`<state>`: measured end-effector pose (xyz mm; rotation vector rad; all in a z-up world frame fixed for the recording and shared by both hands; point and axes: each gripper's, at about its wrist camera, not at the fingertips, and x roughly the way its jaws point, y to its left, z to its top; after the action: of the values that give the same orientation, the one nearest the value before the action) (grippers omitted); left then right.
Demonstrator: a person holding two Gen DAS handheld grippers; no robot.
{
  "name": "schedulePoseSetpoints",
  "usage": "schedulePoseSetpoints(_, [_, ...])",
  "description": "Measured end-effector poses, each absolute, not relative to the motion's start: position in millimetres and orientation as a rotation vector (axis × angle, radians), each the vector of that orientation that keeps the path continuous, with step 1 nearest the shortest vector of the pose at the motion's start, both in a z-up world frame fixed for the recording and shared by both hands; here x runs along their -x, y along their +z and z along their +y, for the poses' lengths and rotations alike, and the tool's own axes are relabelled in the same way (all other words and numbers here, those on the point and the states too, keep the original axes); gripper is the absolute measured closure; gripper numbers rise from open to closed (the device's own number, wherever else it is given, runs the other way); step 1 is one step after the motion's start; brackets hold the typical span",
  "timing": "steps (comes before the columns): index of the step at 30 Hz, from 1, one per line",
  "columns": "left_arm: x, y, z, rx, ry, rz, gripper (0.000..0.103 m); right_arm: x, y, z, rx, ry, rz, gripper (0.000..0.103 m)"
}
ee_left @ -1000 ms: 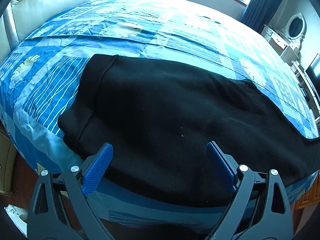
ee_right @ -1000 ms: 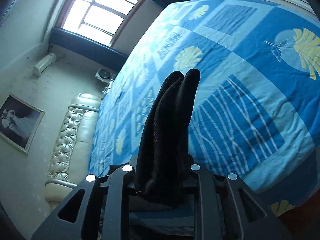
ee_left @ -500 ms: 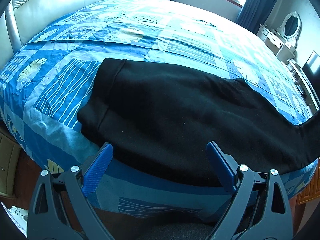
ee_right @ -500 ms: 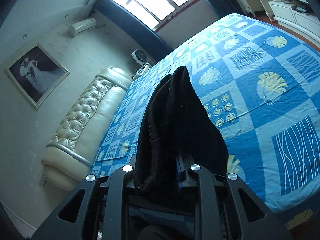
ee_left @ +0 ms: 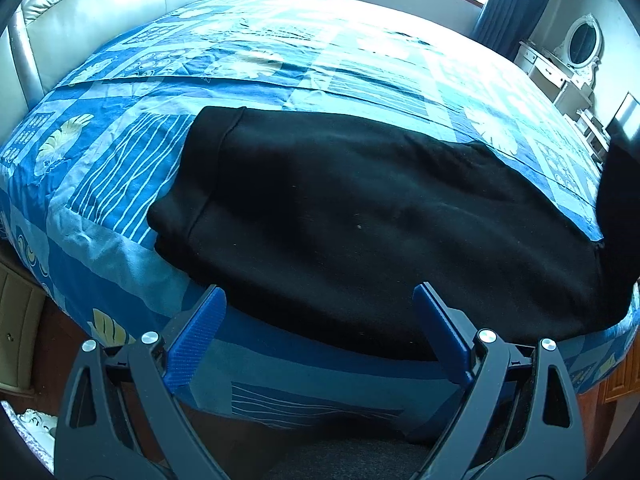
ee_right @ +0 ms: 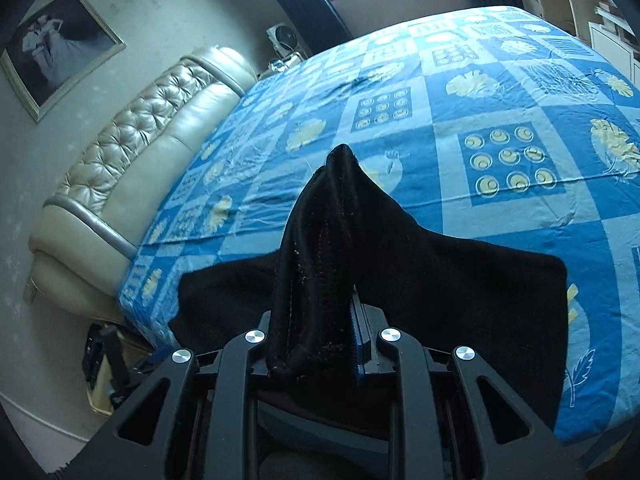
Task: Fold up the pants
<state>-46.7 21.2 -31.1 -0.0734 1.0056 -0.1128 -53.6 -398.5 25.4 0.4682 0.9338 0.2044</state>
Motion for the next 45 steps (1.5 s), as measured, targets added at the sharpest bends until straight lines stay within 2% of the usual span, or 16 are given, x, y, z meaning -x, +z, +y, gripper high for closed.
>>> schedulePoseSetpoints(6, [50.5, -26.0, 14.1, 0.061, -0.135, 0.985, 0.009, 46.1, -23.6, -351.0, -0.394, 0.192, 1.054, 0.081])
schedulePoseSetpoints(12, [51.0, -24.4, 11.3, 0.064, -0.141, 0.983, 0.009, 47.6, -46.9, -321.0, -0.321, 0.166, 1.102, 0.081])
schedulePoseSetpoints(30, [55.1, -25.4, 0.9, 0.053, -0.170, 0.987, 0.009, 49.6, -54.6, -304.6, -0.339, 0.121, 1.101, 0.076])
schedulePoseSetpoints(34, [55.1, -25.5, 0.6, 0.054, -0.170, 0.987, 0.009, 49.8, -55.0, -303.4, -0.396, 0.147, 1.094, 0.067])
schedulePoseSetpoints(45, [55.8, -26.7, -2.5, 0.049, -0.176, 0.988, 0.009, 51.4, -65.1, -284.1, -0.493, 0.240, 1.105, 0.063])
